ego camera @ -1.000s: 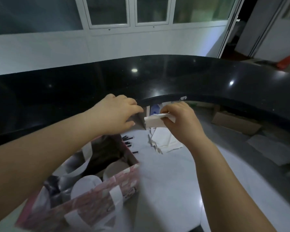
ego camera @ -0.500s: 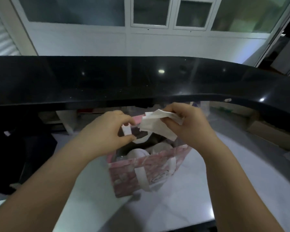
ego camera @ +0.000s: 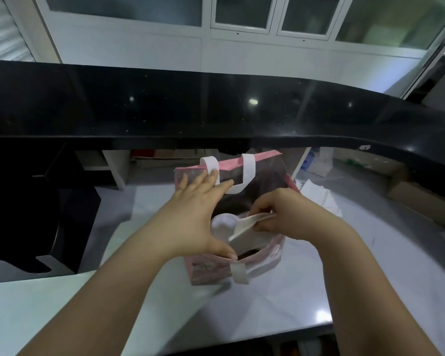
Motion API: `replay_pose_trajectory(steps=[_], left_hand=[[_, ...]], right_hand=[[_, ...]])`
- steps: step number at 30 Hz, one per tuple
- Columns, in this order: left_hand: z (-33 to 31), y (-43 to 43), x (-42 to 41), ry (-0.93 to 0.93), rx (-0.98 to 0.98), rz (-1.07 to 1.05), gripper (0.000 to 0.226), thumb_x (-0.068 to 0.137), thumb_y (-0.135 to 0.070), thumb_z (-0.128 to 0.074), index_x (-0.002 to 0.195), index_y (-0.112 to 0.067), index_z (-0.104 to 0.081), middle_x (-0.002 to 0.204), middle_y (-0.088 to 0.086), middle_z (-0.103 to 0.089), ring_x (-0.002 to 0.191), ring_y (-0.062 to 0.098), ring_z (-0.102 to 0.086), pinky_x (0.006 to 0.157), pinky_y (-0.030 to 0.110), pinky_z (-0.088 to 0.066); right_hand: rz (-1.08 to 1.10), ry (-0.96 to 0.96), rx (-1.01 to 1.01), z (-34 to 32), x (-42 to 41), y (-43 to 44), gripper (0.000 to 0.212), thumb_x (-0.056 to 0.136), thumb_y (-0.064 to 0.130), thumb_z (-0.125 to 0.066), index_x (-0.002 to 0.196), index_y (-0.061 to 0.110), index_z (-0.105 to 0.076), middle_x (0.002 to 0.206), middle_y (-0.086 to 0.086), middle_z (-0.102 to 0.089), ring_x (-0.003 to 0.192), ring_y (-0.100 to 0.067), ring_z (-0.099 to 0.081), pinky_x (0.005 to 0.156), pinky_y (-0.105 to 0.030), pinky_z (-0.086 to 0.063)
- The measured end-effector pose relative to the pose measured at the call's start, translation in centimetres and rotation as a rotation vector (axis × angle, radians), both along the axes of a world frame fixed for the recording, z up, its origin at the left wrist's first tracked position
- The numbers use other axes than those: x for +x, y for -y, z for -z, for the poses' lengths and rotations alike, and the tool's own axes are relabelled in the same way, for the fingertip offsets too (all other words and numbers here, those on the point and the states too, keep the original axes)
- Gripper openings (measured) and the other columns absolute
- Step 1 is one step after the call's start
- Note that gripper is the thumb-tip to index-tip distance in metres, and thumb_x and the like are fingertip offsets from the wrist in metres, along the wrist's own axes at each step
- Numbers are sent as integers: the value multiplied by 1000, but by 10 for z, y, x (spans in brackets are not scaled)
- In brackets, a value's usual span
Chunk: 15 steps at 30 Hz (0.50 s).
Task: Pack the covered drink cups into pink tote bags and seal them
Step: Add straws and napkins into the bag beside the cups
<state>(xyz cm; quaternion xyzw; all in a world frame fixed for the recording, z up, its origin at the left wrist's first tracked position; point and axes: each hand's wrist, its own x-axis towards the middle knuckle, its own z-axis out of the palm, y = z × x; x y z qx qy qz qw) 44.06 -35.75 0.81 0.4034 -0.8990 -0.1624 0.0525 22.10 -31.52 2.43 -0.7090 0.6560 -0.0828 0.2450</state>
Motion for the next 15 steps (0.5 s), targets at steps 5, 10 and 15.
replay_pose_trajectory(steps=[5, 10, 15], left_hand=[[3, 1, -1, -12, -20, 19, 131, 51, -80, -71, 152, -44, 4, 162, -6, 22, 146, 13, 26, 120, 44, 14], [7, 0, -2, -71, -17, 11, 127, 51, -81, -69, 151, -47, 1, 162, -8, 19, 146, 10, 26, 119, 42, 15], [6, 1, 2, -137, -50, -39, 105, 66, -77, -65, 151, -45, -14, 164, -8, 8, 149, 10, 16, 121, 43, 9]], right_hand=[[-4, -18, 14, -1, 1, -5, 17, 84, 23, -74, 91, 38, -71, 92, 17, -65, 85, -5, -59, 77, -20, -54], [183, 74, -382, -3, -19, -11, 20, 84, 19, -73, 97, 34, -70, 90, 26, -60, 86, 7, -55, 68, -5, -42], [547, 185, -412, 15, -41, -11, 28, 91, 24, -65, 118, 30, -61, 110, 13, -60, 97, -8, -53, 77, -21, -39]])
